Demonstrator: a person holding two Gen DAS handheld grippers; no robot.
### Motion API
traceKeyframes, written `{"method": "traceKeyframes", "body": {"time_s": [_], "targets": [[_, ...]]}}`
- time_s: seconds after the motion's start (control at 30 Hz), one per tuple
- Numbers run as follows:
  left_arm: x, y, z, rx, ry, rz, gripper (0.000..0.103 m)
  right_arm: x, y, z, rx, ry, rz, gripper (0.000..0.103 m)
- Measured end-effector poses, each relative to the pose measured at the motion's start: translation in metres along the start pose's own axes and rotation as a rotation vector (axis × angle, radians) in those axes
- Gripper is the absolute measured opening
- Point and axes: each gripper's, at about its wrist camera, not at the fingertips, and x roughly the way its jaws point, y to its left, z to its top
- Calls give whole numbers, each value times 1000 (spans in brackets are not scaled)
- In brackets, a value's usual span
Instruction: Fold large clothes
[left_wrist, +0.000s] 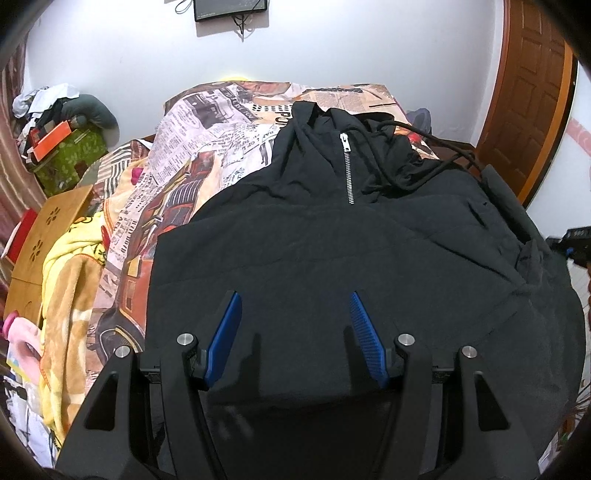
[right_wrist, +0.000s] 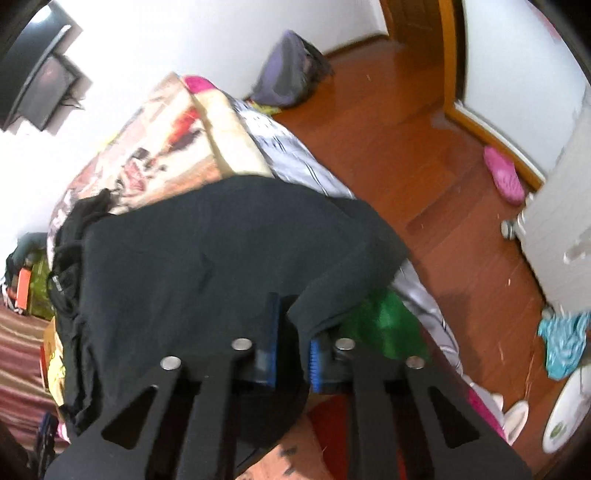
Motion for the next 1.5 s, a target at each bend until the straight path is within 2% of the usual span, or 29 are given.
{"method": "traceKeyframes", "body": {"time_s": [0.27, 0.47, 0.6, 0.7, 0.9, 1.0, 1.27, 1.33, 1.4, 1.5], "targets": [[-9, 6, -2, -7, -18, -7, 60, -78, 54, 5, -161, -184, 92, 7], [-12, 9, -5, -7, -16, -4, 60, -111, 114, -25, -370, -251, 196, 7], [-13, 11, -10, -10, -11, -12, 60, -105, 145, -49, -482, -221, 253, 7], [-14, 11, -11, -10, -13, -13, 60, -88, 158, -63, -523, -156, 289, 7], [-15, 13, -17, -11, -7, -21, 60, -46, 174, -92, -564, 3, 296, 7], [-15, 15, -20, -12, 0, -23, 60, -32, 178, -106, -587, 51, 265, 7], [-13, 14, -23, -11, 18, -29, 60, -39, 172, -105, -566, 82, 265, 9], [-12, 12, -23, -8, 19, -31, 60, -46, 171, -104, -565, 79, 268, 11], [-12, 9, -23, 0, 17, -28, 60, -54, 166, -103, -556, 67, 266, 19], [-12, 4, -22, 19, 13, -26, 60, -67, 156, -98, -521, 33, 276, 23]]}}
